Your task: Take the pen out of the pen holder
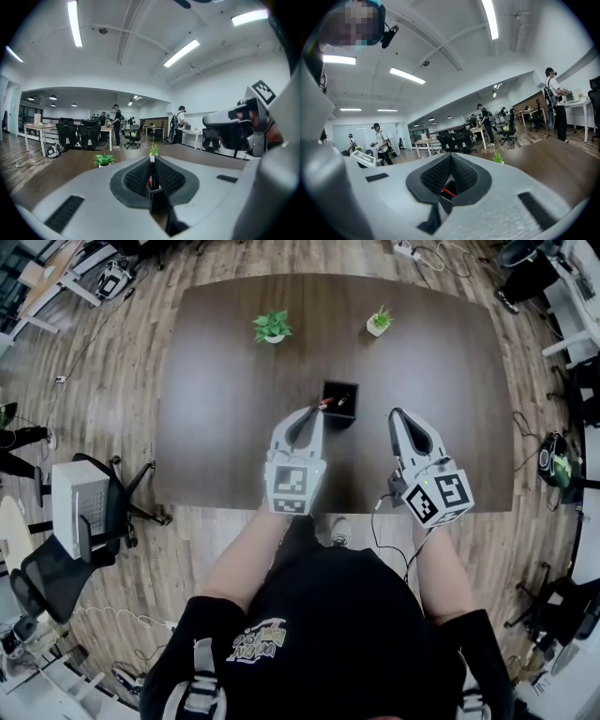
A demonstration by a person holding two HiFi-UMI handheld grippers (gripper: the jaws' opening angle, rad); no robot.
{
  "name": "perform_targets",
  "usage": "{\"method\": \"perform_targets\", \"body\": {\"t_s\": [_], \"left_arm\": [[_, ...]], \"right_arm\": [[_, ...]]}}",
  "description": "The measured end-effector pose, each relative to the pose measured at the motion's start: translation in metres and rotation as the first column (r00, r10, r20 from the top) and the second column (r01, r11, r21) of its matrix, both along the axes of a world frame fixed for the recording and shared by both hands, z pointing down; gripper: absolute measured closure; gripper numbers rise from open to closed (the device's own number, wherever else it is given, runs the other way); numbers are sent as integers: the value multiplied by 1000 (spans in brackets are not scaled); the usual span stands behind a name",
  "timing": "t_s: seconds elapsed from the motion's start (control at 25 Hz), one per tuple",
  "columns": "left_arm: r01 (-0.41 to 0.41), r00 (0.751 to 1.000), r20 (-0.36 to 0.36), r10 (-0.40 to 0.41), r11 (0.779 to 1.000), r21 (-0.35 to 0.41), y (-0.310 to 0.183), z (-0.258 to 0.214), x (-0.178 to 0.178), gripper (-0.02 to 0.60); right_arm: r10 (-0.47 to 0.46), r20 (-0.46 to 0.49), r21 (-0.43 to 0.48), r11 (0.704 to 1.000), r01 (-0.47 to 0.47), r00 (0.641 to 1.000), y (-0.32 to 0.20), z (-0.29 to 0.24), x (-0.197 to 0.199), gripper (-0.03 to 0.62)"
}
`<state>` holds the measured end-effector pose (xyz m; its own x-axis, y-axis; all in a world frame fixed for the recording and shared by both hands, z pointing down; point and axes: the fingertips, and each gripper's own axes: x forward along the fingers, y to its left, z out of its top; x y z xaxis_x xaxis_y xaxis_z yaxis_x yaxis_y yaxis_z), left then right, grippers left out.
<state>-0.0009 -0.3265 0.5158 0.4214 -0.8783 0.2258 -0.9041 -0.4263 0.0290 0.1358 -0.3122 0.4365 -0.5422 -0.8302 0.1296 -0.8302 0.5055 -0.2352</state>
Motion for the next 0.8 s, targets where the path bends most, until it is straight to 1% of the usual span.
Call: {"method": "perform_targets", "body": {"t_s": [0.28, 0.44, 0.68, 0.8], "left_arm": [[7, 1000, 0, -7, 999, 32, 15, -20, 2, 554], [25, 1000, 1, -25, 998, 53, 24, -35, 2, 554], [58, 998, -3, -58, 993, 107, 43, -62, 5, 554], [75, 997, -8, -75, 990, 119, 56, -75, 6, 554]], "right_arm": [[-18, 20, 23, 1000, 17, 1000, 8, -8, 2, 589], [-31, 32, 35, 999, 30, 999, 14, -14, 6, 589], [-59, 52, 69, 996, 55, 997, 29, -24, 14, 589], [-78, 57, 81, 994, 73, 995, 40, -30, 18, 589]]}}
